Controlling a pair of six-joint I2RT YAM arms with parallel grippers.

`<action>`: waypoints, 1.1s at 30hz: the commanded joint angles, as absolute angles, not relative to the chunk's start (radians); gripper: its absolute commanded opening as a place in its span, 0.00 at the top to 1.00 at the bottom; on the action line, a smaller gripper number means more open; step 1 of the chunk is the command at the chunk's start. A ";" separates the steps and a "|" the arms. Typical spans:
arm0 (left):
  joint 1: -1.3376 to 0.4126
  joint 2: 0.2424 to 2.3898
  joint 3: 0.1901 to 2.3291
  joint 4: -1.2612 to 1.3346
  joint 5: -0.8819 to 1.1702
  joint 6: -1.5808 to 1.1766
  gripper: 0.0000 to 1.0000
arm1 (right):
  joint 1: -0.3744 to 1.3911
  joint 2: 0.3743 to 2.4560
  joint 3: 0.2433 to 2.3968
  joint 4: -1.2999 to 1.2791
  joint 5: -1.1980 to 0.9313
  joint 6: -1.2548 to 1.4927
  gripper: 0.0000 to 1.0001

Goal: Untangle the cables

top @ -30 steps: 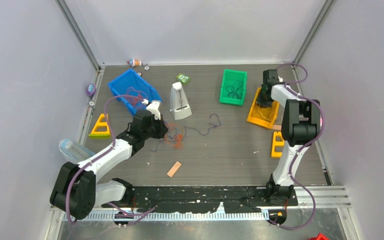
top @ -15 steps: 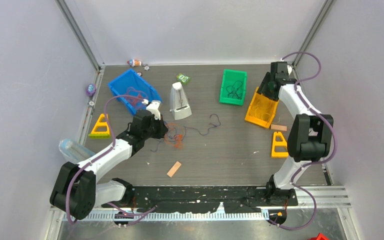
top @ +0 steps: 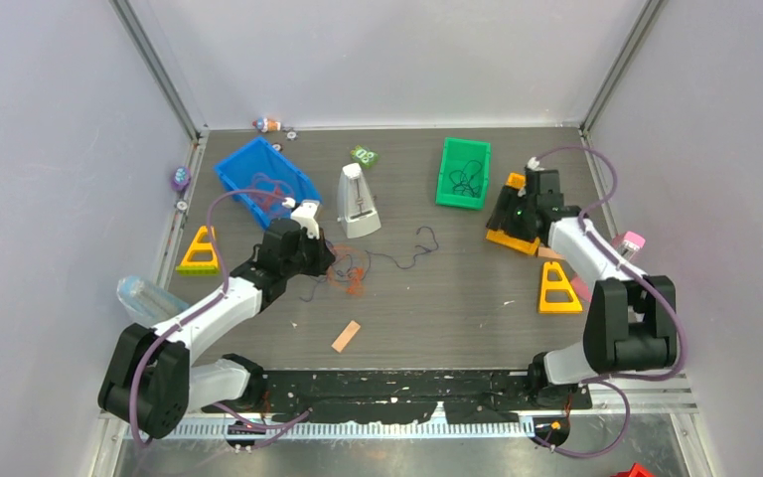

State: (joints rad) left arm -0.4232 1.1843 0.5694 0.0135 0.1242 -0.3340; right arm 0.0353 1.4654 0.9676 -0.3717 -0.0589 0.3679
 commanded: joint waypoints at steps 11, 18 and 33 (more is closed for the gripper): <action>-0.425 1.144 0.553 0.088 0.157 -0.328 1.00 | 0.468 1.507 1.007 -0.282 0.076 0.308 0.00; -0.426 1.141 0.552 0.090 0.157 -0.327 1.00 | 0.561 1.726 1.150 -0.333 0.143 0.276 0.01; -0.425 1.123 0.536 0.097 0.115 -0.338 1.00 | 0.595 1.770 1.217 -0.418 0.274 0.291 0.94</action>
State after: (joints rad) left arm -0.4232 1.1572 0.5461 0.0372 0.1421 -0.3340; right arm 0.6128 1.8805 1.2102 -0.3985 0.1974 0.2836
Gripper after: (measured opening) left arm 0.009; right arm 0.071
